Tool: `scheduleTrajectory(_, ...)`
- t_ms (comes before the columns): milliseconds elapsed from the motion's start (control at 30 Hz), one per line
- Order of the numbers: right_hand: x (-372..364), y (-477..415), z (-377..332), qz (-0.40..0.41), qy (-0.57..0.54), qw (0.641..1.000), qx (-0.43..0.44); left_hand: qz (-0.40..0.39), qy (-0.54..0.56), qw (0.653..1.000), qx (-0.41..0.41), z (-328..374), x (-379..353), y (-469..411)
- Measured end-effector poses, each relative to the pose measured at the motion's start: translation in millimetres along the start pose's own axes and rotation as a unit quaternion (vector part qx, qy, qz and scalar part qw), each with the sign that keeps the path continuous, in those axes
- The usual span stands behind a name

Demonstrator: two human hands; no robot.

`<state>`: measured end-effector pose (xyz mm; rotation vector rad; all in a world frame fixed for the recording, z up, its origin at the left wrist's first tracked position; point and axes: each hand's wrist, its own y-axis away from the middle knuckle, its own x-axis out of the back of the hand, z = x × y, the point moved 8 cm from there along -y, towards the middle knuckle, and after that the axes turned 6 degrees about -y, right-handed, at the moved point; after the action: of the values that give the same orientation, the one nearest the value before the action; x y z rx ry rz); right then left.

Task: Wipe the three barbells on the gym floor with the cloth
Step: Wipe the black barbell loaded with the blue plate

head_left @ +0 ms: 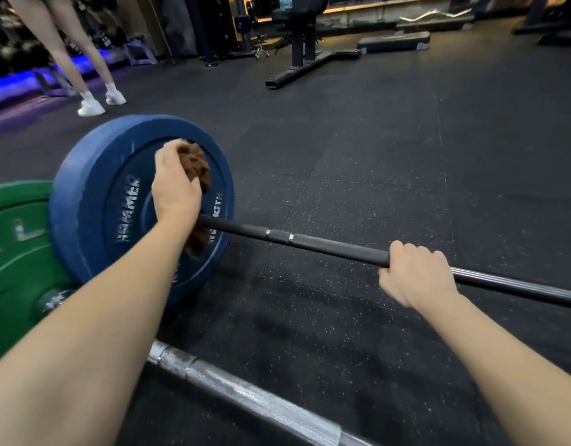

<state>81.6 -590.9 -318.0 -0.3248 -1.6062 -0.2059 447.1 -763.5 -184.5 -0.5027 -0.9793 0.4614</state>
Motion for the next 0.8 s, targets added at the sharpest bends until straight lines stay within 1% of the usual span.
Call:
scheduleTrajectory(33,-0.1,0.3,0.1,0.0,-0.001,1.0,-0.001,-0.021,0.004,1.0,-0.013,2.1,-5.9,-7.0)
scheduleTrajectory(67,-0.5,0.2,0.0,0.0,-0.003,1.0,-0.002,-0.065,-0.005,0.997,-0.027,3.9,-17.1,-12.4)
scheduleTrajectory(100,-1.1,0.1,0.0,-0.001,-0.004,1.0,-0.004,-0.133,-0.033,0.99,-0.04,0.0,-34.6,-14.2)
scheduleTrajectory(133,-1.7,-0.4,0.4,-0.002,-0.005,1.0,-0.007,-0.219,-0.078,0.972,-0.042,-5.3,-53.9,-8.5)
scheduleTrajectory(200,-2.7,0.4,1.3,-0.009,-0.004,1.0,-0.008,-0.377,-0.181,0.908,-0.022,-24.1,-87.5,18.5)
scheduleTrajectory(233,-1.9,-0.2,1.1,-0.01,-0.006,1.0,-0.006,-0.424,-0.213,0.88,-0.018,-27.8,-93.8,31.1)
scheduleTrajectory(267,-0.4,-0.6,0.5,-0.011,-0.008,1.0,-0.002,-0.449,-0.233,0.862,-0.02,-26.9,-96.9,37.8)
scheduleTrajectory(300,0.0,-0.2,0.0,-0.014,-0.012,1.0,0.0,-0.459,-0.242,0.855,-0.027,-26.6,-100.6,39.5)
scheduleTrajectory(367,0.3,-0.4,-0.6,-0.02,-0.023,1.0,0.007,-0.476,-0.25,0.843,-0.011,-31.6,-105.2,31.5)
scheduleTrajectory(433,0.9,0.0,-1.1,-0.021,-0.027,0.999,0.012,-0.483,-0.252,0.839,-0.006,-39.7,-113.0,19.9)
scheduleTrajectory(467,1.2,0.9,-1.1,-0.021,-0.028,0.999,0.012,-0.466,-0.247,0.85,0.006,-41.2,-112.9,14.2)
scheduleTrajectory(500,1.2,1.0,-0.8,-0.019,-0.028,0.999,0.013,-0.434,-0.232,0.87,0.028,-44.5,-113.9,8.6)
scheduleTrajectory(567,0.3,1.6,-0.4,-0.014,-0.031,0.999,0.015,-0.395,-0.245,0.884,0.043,-41.9,-113.2,8.6)
scheduleTrajectory(633,-0.8,2.4,1.1,-0.007,-0.033,0.999,0.016,-0.415,-0.28,0.865,0.02,-37.2,-121.6,14.8)
scheduleTrajectory(700,-0.9,1.9,1.7,0.005,-0.026,0.999,0.018,-0.412,-0.314,0.855,-0.022,-29.5,-126.6,20.0)
scheduleTrajectory(733,-1.0,2.3,1.2,0.008,-0.021,1.0,0.02,-0.409,-0.326,0.852,-0.028,-27.9,-124.4,26.3)
scheduleTrajectory(800,0.0,2.1,1.5,0.016,-0.019,0.999,0.021,-0.388,-0.329,0.859,-0.061,-21.8,-124.6,31.8)
